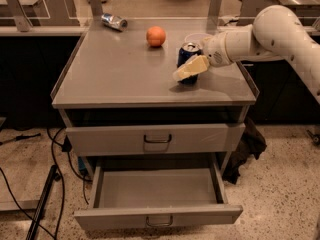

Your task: Place pepsi can into middle drawer

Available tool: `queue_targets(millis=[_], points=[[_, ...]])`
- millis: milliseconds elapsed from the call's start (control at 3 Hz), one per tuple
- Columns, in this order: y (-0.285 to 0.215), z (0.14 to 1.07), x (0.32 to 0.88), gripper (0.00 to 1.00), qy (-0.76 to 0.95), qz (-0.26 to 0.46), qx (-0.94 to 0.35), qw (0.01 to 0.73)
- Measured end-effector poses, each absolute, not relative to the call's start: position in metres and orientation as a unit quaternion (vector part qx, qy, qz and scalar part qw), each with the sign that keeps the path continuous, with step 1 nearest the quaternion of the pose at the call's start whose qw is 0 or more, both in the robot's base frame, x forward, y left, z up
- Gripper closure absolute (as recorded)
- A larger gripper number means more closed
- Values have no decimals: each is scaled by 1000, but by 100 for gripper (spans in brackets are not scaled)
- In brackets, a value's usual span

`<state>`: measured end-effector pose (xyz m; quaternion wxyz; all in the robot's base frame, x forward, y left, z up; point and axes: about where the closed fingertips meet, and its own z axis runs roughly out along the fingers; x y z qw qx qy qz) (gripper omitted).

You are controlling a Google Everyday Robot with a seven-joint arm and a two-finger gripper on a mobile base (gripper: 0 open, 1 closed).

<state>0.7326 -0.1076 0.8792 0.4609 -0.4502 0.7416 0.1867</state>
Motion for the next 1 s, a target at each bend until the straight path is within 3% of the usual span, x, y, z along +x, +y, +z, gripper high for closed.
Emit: queue_targets(millis=[1000], points=[[-108, 879, 733, 65, 742, 187, -450, 461]])
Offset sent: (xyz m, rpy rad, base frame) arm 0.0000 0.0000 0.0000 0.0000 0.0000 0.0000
